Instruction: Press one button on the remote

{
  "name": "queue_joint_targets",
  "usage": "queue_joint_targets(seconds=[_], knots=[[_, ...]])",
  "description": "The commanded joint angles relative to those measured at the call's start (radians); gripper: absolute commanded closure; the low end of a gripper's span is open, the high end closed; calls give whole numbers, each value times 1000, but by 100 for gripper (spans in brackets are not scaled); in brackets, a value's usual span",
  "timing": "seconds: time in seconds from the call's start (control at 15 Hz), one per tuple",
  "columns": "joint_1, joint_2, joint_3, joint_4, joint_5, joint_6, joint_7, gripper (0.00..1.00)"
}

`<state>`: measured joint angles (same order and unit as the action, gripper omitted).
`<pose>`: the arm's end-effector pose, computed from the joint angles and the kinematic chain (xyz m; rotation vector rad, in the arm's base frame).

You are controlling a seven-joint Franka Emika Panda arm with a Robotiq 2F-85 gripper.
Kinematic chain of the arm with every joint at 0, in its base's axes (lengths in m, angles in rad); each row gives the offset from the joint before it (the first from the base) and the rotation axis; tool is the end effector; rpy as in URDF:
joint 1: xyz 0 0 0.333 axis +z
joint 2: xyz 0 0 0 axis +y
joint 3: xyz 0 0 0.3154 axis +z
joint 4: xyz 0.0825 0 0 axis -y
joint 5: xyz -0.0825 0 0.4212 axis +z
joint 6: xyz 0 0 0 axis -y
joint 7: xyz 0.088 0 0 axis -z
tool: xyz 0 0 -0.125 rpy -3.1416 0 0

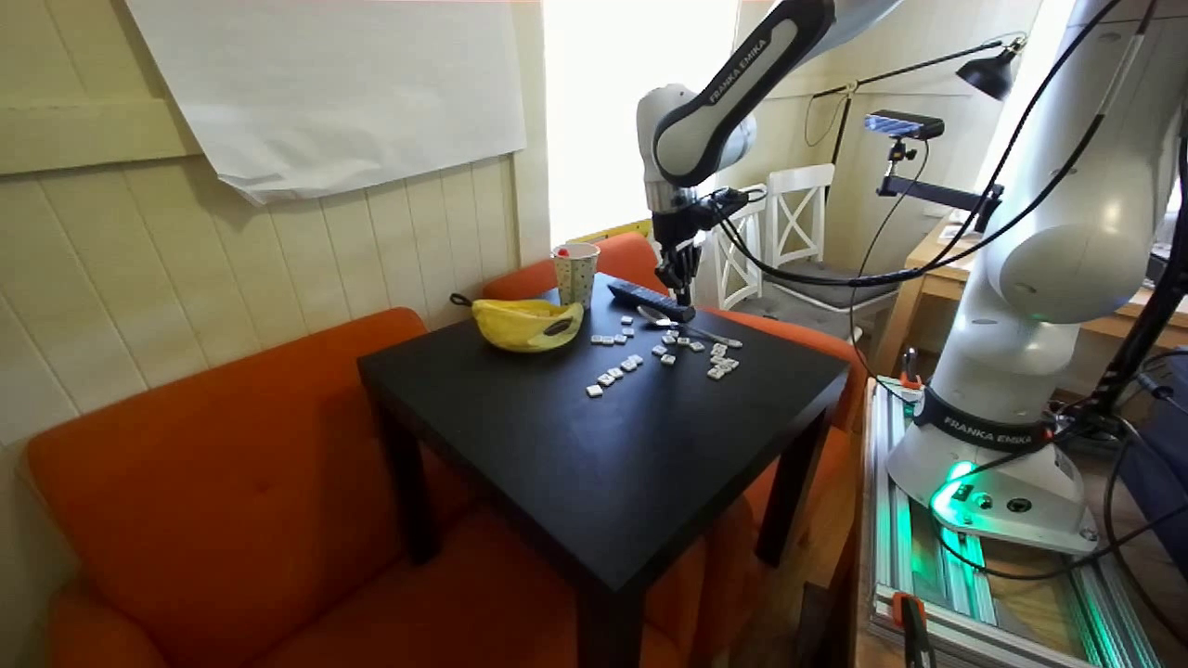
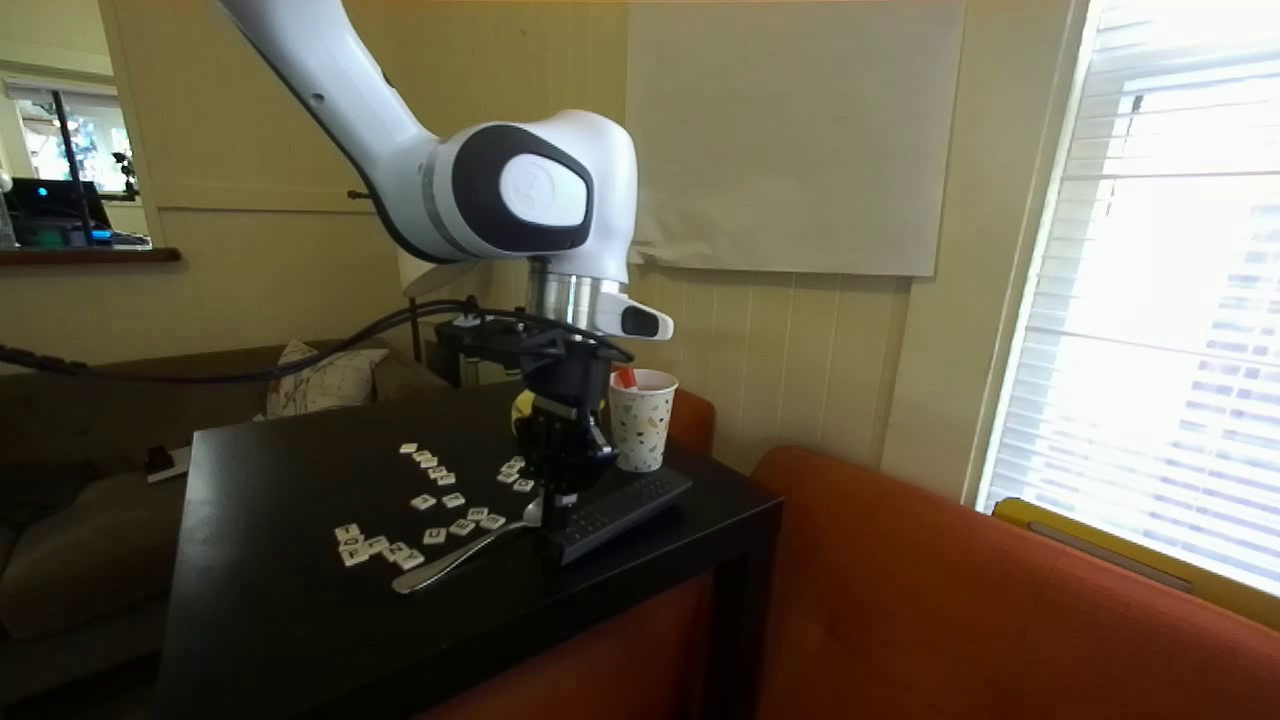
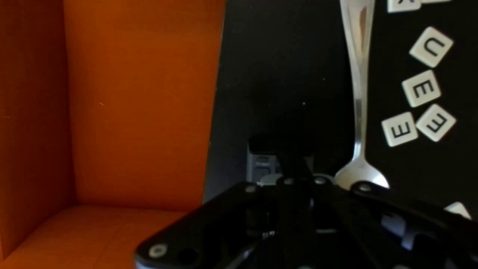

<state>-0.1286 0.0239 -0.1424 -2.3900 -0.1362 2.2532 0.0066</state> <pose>0.4792 -0.1393 0.2496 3.0376 -0.2793 -0.2637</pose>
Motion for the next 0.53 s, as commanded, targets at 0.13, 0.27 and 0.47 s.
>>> queue_joint_targets(seconds=[0.13, 0.27, 0.47], knots=[[0, 7, 8, 12, 33, -39, -27, 100], [-1, 9, 8, 11, 48, -34, -39, 100], [-2, 10, 9, 10, 73, -18, -54, 100]])
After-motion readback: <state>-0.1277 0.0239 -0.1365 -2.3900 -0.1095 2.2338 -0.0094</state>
